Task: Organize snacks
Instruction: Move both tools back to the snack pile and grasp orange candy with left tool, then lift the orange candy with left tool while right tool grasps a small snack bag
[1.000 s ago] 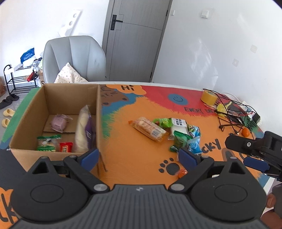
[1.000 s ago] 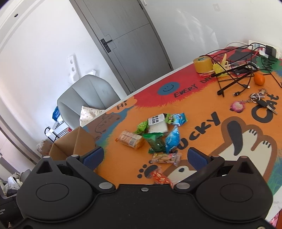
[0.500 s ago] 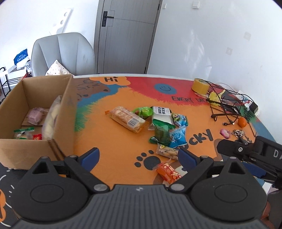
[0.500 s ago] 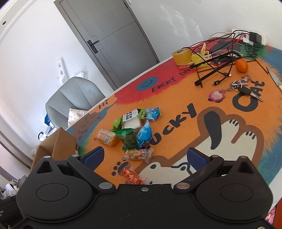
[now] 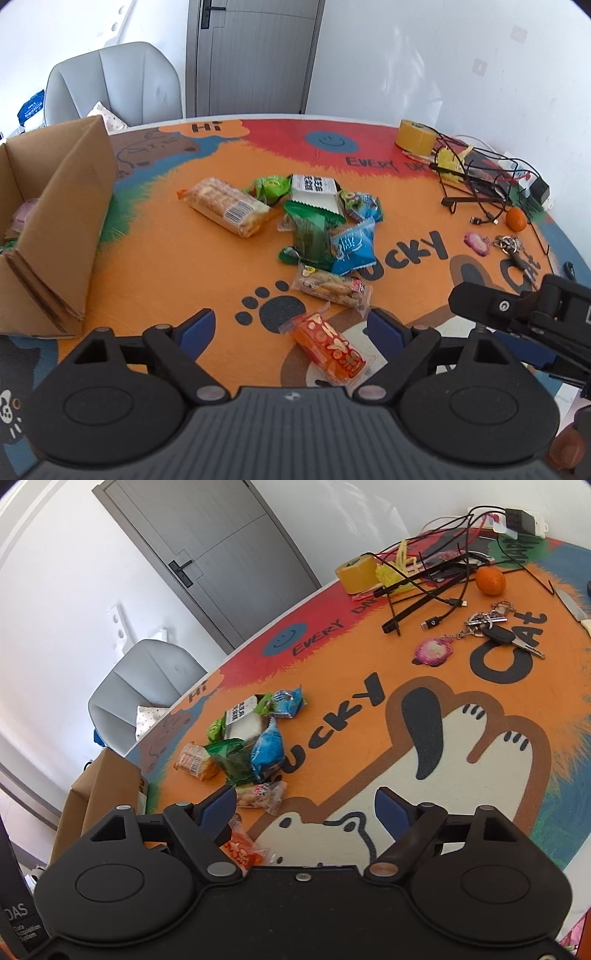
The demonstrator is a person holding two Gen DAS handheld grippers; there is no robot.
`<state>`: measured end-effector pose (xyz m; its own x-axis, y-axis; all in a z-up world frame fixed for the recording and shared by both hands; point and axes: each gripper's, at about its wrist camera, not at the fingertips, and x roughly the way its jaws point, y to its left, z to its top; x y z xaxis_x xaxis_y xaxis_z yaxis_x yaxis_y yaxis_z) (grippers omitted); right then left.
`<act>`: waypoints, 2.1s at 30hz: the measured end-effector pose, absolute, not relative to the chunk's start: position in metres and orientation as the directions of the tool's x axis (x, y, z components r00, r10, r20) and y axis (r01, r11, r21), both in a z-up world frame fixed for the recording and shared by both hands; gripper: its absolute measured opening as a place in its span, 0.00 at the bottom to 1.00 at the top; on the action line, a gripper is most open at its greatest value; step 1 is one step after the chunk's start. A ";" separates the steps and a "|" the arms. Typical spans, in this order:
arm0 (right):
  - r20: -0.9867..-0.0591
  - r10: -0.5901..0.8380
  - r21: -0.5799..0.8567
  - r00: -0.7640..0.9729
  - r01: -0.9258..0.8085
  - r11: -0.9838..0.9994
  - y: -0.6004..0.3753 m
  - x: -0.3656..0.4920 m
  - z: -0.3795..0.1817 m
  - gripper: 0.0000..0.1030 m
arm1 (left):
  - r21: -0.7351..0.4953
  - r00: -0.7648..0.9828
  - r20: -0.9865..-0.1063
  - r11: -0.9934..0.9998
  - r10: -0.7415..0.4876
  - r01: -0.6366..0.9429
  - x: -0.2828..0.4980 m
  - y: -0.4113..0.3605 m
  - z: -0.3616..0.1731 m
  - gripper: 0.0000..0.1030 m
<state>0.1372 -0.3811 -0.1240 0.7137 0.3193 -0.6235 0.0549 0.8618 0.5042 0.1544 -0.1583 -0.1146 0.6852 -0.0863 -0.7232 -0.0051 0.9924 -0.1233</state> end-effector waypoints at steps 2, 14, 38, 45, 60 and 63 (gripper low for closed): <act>-0.625 0.321 0.507 0.711 0.057 0.860 -0.384 0.138 -0.127 0.81 | -0.119 0.678 -0.730 0.993 -0.084 -0.005 0.157 -0.162 -0.119 0.86; -0.651 0.329 0.503 0.683 0.065 0.862 -0.382 0.147 -0.143 0.75 | -0.118 0.641 -0.762 0.993 -0.096 0.008 0.164 -0.170 -0.135 0.49; -0.642 0.387 0.478 0.662 -0.049 0.877 -0.335 0.185 -0.141 0.56 | -0.181 0.663 -0.741 0.982 -0.102 -0.051 0.175 -0.107 -0.131 0.18; -0.645 0.426 0.490 0.635 -0.083 0.868 -0.319 0.200 -0.143 0.39 | -0.184 0.671 -0.735 0.981 -0.097 -0.060 0.174 -0.098 -0.132 0.18; -0.672 0.403 0.441 0.621 -0.101 0.892 -0.294 0.213 -0.152 0.40 | -0.202 0.680 -0.725 0.977 -0.105 -0.065 0.166 -0.087 -0.129 0.18; -0.676 0.401 0.425 0.619 -0.117 0.898 -0.292 0.203 -0.150 0.40 | -0.208 0.680 -0.726 0.975 -0.101 -0.077 0.166 -0.084 -0.130 0.18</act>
<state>0.2031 -0.2924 -0.1497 0.6186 0.4008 -0.6758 -0.1174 0.8976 0.4249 0.1657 -0.0845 -0.1297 0.6804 -0.1010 -0.7258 -0.0767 0.9752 -0.2076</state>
